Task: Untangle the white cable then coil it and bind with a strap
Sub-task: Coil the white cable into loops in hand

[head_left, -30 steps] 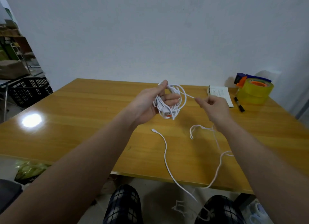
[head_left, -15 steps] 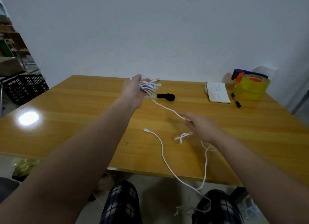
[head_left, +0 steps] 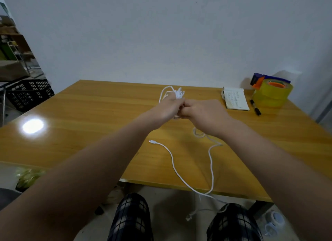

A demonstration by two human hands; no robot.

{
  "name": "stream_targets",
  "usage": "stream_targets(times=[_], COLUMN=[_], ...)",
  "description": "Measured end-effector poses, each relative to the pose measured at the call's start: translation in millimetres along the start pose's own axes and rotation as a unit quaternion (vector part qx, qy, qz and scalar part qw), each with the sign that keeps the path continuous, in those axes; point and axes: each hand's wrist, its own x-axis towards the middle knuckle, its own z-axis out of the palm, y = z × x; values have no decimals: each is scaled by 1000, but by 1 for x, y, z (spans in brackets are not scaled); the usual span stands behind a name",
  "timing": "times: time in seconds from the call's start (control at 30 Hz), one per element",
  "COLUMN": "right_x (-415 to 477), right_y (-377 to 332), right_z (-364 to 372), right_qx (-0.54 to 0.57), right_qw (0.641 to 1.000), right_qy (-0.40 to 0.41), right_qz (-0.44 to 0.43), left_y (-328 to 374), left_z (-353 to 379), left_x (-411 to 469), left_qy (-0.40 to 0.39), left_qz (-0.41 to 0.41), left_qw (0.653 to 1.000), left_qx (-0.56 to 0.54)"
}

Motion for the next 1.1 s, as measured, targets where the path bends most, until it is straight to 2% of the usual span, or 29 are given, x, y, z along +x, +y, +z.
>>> stream_targets(times=[0.1,0.2,0.27,0.4,0.6,0.67,0.73,0.8,0.83,0.93,1.0,1.1], right_x=[2,-1,-5,-5,0,1,0,-2,-3,-3,-4,-8], right_y=[8,14,16,14,13,16,23,32,35,45,50,54], right_z=[-11,-17,-17,-19,-26,-25,-24,-24,-24,-20,-15,-1], right_qx=[50,98,136,161,190,168,138,146,159,189,231,296], right_qw=[998,993,989,976,965,973,984,979,975,971,966,952], right_qy=[17,7,-23,-141,-180,-152,-79,7,34,47,37,34], right_qz=[32,67,57,36,25,41,86,140,153,135,108,75], left_y=[5,7,7,6,-8,-6,-1,2,2,1,-1,-7], left_z=[-2,-6,-6,-2,9,8,-1,-8,-9,-6,-5,-11], left_x=[-11,-14,-12,-7,-3,-3,-4,-7,-10,-16,-16,-12], left_qy=[-71,-79,-65,-37,28,19,0,-40,-69,-138,-154,-87], left_qz=[43,54,61,-5,5,15,33,62,68,51,60,35], left_qw=[996,990,993,999,990,993,999,992,988,983,976,990], left_qx=[46,106,74,-33,-139,-118,-15,100,119,106,142,103])
